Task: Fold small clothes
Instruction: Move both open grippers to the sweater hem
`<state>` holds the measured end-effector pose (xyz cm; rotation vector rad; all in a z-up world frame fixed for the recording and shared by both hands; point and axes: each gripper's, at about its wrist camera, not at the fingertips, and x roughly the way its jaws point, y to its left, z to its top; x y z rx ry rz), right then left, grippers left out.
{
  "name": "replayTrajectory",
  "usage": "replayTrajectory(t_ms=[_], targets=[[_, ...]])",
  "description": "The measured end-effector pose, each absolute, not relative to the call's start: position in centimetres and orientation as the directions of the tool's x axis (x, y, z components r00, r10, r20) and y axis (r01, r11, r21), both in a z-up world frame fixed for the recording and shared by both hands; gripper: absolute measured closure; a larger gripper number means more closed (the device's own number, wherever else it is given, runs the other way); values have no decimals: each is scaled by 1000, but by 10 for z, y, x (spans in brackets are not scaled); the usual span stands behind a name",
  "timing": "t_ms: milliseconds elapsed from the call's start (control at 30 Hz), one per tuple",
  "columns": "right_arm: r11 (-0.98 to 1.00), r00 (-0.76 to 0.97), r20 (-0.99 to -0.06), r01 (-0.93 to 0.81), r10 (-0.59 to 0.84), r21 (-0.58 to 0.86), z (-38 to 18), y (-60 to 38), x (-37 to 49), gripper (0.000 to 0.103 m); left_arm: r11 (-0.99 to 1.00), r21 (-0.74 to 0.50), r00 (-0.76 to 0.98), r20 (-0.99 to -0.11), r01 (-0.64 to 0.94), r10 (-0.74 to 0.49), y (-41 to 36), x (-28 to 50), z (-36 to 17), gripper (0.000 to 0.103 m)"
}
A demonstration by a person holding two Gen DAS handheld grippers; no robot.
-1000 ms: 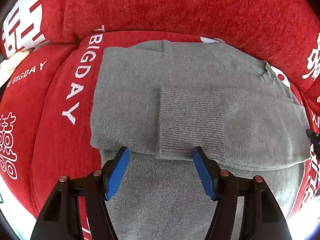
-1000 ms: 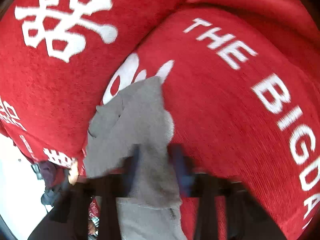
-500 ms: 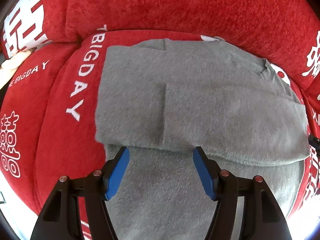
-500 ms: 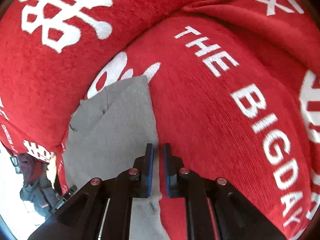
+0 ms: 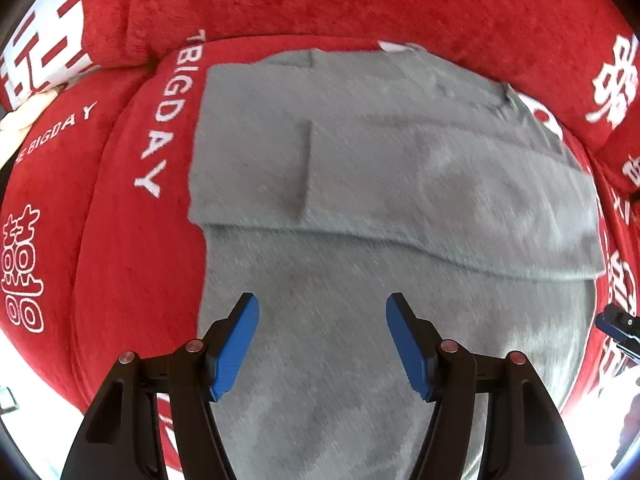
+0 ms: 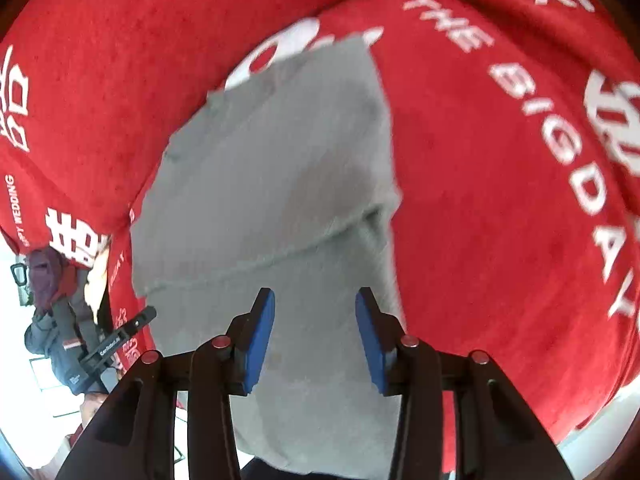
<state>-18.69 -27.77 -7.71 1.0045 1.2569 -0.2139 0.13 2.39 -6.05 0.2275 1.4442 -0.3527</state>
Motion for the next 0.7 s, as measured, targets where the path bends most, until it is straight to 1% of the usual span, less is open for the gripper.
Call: replayTrajectory(t_ms=[67, 167, 367, 467, 500, 533, 567, 600, 700], targets=[[584, 339, -856, 628, 390, 514, -80, -267, -186, 56, 922, -62, 78, -992, 382, -99, 19, -6, -60, 36], [611, 304, -857, 604, 416, 511, -83, -258, -183, 51, 915, -71, 65, -992, 398, -105, 12, -14, -59, 36], [635, 286, -863, 588, 416, 501, -83, -259, -179, 50, 901, -82, 36, -994, 426, -107, -4, -21, -65, 36], [638, 282, -864, 586, 417, 499, -81, -264, -180, 50, 898, -67, 48, -994, 434, -98, -11, -23, -65, 36], [641, 281, -864, 583, 417, 499, -81, -264, -179, 50, 898, -63, 52, -994, 435, -94, -13, -24, -65, 34], [644, 280, -865, 581, 417, 498, -80, -266, -179, 49, 900, -58, 55, -994, 433, -90, -14, -24, -65, 13], [647, 277, -865, 577, 417, 497, -80, -267, -178, 45, 902, -51, 58, -995, 429, -84, -16, -25, -64, 3], [651, 275, -866, 574, 418, 496, -80, -268, -178, 43, 904, -38, 73, -994, 425, -76, -17, -26, -63, 1], [659, 273, -865, 563, 422, 499, -79, -271, -178, 42, 901, -26, 75, -995, 433, -64, -25, -30, -62, 1]])
